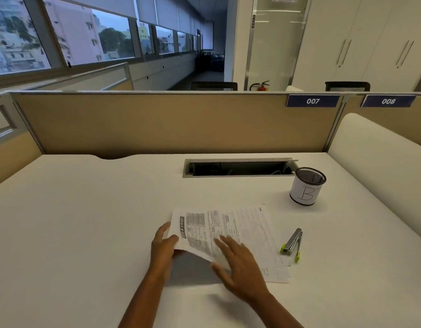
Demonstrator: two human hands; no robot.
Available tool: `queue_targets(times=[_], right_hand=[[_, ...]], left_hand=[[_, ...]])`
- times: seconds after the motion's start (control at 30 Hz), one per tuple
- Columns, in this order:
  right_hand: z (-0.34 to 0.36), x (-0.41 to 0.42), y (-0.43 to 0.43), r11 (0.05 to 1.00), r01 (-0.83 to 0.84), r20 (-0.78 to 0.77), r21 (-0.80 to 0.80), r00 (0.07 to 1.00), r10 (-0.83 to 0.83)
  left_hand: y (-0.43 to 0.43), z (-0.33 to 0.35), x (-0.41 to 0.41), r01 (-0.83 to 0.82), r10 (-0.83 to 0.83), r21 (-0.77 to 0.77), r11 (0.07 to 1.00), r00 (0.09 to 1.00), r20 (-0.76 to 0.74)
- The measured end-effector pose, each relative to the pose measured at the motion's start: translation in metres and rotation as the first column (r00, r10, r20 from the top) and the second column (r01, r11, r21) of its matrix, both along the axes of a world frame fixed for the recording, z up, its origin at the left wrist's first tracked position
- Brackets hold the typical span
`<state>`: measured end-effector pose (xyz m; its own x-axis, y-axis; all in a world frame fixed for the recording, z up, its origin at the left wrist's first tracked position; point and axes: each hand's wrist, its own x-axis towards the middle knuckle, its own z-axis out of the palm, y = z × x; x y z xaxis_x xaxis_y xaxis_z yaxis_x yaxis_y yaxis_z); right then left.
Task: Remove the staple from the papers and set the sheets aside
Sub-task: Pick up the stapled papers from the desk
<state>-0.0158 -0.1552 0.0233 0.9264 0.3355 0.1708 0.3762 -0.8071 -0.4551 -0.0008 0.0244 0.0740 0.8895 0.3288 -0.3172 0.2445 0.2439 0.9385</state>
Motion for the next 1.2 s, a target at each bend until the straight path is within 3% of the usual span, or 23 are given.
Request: queue_targets(times=[0.13, 0.23, 0.33, 0.43, 0.5, 0.77, 0.9, 1.0, 1.07, 1.13, 1.2], right_hand=[[0.025, -0.005, 0.032, 0.991, -0.053, 0.263, 0.119, 0.965, 0.020], [0.046, 0.004, 0.036, 0.967, 0.032, 0.187, 0.252, 0.979, -0.081], [0.067, 0.015, 0.028, 0.950, 0.045, 0.180, 0.310, 0.978, -0.105], [0.089, 0.024, 0.019, 0.940, -0.003, 0.186, 0.341, 0.980, -0.065], [0.101, 0.031, 0.014, 0.927, -0.035, 0.170, 0.373, 0.985, -0.031], [0.134, 0.042, 0.009, 0.848, -0.057, 0.190, 0.527, 0.980, -0.053], [0.124, 0.048, -0.019, 0.827, 0.086, 0.244, 0.556, 0.934, -0.262], [0.099, 0.053, -0.051, 0.785, 0.305, 0.145, 0.539, 0.885, -0.443], [0.076, 0.054, -0.072, 0.744, 0.501, 0.006, 0.442, 0.828, -0.561], [0.055, 0.053, -0.088, 0.695, 0.682, -0.153, 0.228, 0.730, -0.666], [0.038, 0.048, -0.098, 0.659, 0.750, -0.258, 0.051, 0.647, -0.717]], left_hand=[[-0.013, 0.023, 0.000, 0.078, -0.078, 0.010, 0.997, 0.991, 0.109], [-0.019, 0.037, 0.002, 0.082, -0.110, 0.190, 0.978, 0.983, 0.145], [-0.016, 0.045, 0.004, -0.040, -0.075, 0.573, 0.818, 0.982, 0.174], [-0.009, 0.055, 0.003, -0.092, -0.180, 0.723, 0.685, 0.940, 0.290], [-0.006, 0.065, 0.004, -0.049, -0.299, 0.760, 0.648, 0.901, 0.313], [-0.003, 0.115, 0.011, 0.170, -0.448, 0.662, 0.730, 0.850, 0.277], [-0.006, 0.119, 0.014, 0.040, -0.314, 0.615, 0.787, 0.885, 0.344], [-0.006, 0.116, 0.016, -0.103, -0.161, 0.546, 0.831, 0.896, 0.414], [-0.009, 0.111, 0.016, -0.167, -0.083, 0.491, 0.855, 0.890, 0.448], [-0.014, 0.102, 0.016, -0.193, -0.037, 0.448, 0.873, 0.889, 0.456], [-0.021, 0.091, 0.017, -0.183, -0.015, 0.403, 0.897, 0.897, 0.442]])
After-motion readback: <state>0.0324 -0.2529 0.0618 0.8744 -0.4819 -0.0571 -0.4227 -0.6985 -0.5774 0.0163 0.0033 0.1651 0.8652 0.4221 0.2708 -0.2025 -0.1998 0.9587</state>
